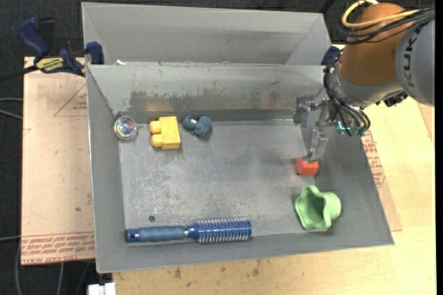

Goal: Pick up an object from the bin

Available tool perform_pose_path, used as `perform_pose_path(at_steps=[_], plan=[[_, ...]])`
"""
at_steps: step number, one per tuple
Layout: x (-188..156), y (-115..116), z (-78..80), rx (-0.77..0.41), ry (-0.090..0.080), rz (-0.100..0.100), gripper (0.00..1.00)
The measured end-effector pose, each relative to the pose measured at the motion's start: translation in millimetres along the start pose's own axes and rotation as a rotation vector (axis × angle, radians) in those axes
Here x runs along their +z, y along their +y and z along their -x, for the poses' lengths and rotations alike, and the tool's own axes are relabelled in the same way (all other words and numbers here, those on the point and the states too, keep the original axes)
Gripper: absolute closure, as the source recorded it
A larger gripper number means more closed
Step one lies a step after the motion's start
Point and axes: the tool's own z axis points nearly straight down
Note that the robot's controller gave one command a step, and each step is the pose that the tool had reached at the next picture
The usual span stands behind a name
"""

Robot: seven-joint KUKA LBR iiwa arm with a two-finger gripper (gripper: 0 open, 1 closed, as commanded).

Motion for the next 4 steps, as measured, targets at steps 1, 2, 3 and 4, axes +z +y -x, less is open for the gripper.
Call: perform_pose_path(at_steps=[1, 2, 3, 4], plan=[[61.0, -20.8, -42.7, -0.329, -0.003, 0.0, 0.0], [59.2, -19.7, -41.0, -0.332, -0.007, -0.001, 1.0], [59.2, -19.6, -40.9, -0.333, -0.007, -0.001, 0.0], [59.2, -19.5, -40.9, -0.334, -0.007, -0.001, 1.0]])
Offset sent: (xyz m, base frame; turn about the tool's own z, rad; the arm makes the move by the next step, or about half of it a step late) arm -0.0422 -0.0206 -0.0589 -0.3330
